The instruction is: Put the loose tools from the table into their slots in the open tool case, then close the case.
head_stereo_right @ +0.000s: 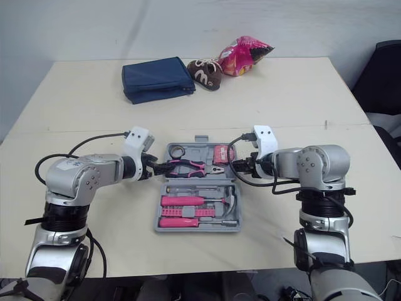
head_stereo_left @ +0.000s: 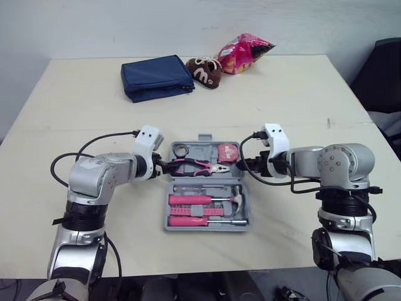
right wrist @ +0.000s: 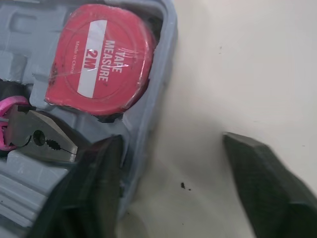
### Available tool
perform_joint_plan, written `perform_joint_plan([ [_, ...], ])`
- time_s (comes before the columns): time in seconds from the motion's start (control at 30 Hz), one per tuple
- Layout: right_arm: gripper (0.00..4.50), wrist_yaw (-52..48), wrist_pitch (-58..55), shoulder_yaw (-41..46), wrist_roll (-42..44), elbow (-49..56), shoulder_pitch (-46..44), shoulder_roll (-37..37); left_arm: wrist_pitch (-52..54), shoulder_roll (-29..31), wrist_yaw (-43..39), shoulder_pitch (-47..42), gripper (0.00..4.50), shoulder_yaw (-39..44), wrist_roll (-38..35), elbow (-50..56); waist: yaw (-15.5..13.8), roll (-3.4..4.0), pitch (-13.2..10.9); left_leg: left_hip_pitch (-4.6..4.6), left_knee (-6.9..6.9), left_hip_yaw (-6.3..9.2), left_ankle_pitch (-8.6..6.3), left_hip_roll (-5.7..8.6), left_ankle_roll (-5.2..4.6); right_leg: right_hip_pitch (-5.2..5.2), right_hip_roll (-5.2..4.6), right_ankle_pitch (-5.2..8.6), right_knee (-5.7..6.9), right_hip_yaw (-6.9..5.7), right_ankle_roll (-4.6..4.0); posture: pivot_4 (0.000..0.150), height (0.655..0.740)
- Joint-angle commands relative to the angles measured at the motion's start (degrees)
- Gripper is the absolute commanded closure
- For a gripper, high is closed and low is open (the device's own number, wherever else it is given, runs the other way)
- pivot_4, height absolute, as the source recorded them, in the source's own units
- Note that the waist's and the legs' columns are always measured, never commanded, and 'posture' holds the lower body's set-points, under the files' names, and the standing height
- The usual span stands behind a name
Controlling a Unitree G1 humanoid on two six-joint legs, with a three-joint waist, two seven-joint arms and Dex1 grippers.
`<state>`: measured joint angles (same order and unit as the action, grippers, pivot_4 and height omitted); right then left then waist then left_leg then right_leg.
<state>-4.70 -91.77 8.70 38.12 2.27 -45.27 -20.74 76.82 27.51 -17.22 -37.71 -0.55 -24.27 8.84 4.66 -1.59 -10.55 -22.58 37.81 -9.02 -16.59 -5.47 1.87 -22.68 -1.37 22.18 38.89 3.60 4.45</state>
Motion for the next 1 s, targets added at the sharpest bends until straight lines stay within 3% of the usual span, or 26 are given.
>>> perform_joint_plan([
  [0.03, 3.21, 1.06, -0.73, 1.07, 0.73, 0.34, 0.51, 2.28, -0.08, -0.31, -1.9, 0.57, 2.5, -0.77, -0.95, 2.84, 0.08, 0.0, 0.0, 0.0, -0.01, 0.0, 0.0, -0.01, 0.0, 0.0, 0.0, 0.0, 0.0, 0.0, 0.0, 0.15, 0.74],
  [0.13, 4.5, 1.66, -0.73, 2.96, -0.26, 1.28, 0.59, 4.02, -0.58, -1.04, -2.66, 1.02, 3.87, -0.1, -1.53, 3.4, 0.06, 0.0, 0.0, 0.0, 0.01, 0.0, 0.0, 0.0, 0.0, 0.01, -0.02, 0.0, -0.01, -0.01, 0.0, 0.15, 0.74],
  [0.2, 4.5, 0.49, 1.97, 3.71, -0.39, 4.01, 1.37, 4.83, -2.19, -1.77, -3.32, 1.64, 4.08, 0.62, -1.96, 4.02, 0.02, 0.01, 0.0, 0.02, 0.04, 0.0, 0.02, 0.02, -0.02, 0.03, -0.05, 0.0, 0.02, 0.0, 0.0, 0.15, 0.74],
  [0.43, 4.5, -9.56, 21.04, -3.42, -3.52, 15.26, 10.85, -0.55, -19.14, -6.35, -4.14, 3.49, 4.12, 5.26, -0.72, 2.63, -0.49, 0.01, -0.01, -0.02, 0.03, 0.01, 0.02, 0.13, -0.03, 0.03, -0.07, -0.01, -0.03, -0.03, 0.02, 0.15, 0.74],
  [0.57, 4.5, -16.94, 39.34, -9.06, -10.75, 15.98, 19.0, -4.56, -43.02, -4.26, -11.53, 6.54, 4.12, 1.9, 5.28, -0.58, -0.45, 0.01, -0.01, -0.06, -0.08, 0.02, 0.02, 0.14, -0.03, 0.02, -0.03, -0.02, -0.22, -0.08, 0.04, 0.15, 0.74],
  [0.77, 4.5, -26.31, 81.14, -14.34, -26.43, 4.12, 28.07, -7.72, -77.44, -0.96, -18.71, 14.32, 4.12, -2.16, 15.8, -8.34, 0.16, 0.0, -0.01, 0.02, -0.27, -0.21, 0.02, 0.34, -0.03, -0.04, 0.0, -0.03, -0.32, -0.1, 0.06, 0.15, 0.74],
  [0.87, 4.5, -25.19, 98.69, -15.61, -33.97, -4.04, 30.38, -8.65, -93.45, 0.33, -20.15, 18.45, 4.12, -2.56, 19.22, -12.39, 0.16, -0.01, -0.01, 0.36, -0.39, -0.27, 0.03, 0.17, -0.07, 0.25, -0.06, -0.04, -0.43, 0.0, 0.08, 0.15, 0.74],
  [1.0, 4.5, -21.76, 118.83, -16.66, -42.64, -13.05, 31.98, -10.46, -106.76, 3.12, -20.07, 24.13, 4.12, -1.68, 22.03, -14.43, 0.19, -0.04, 0.02, 0.43, -0.38, -0.28, 0.02, 0.11, -0.11, 0.34, -0.08, -0.06, -0.46, 0.16, 0.1, 0.15, 0.74],
])
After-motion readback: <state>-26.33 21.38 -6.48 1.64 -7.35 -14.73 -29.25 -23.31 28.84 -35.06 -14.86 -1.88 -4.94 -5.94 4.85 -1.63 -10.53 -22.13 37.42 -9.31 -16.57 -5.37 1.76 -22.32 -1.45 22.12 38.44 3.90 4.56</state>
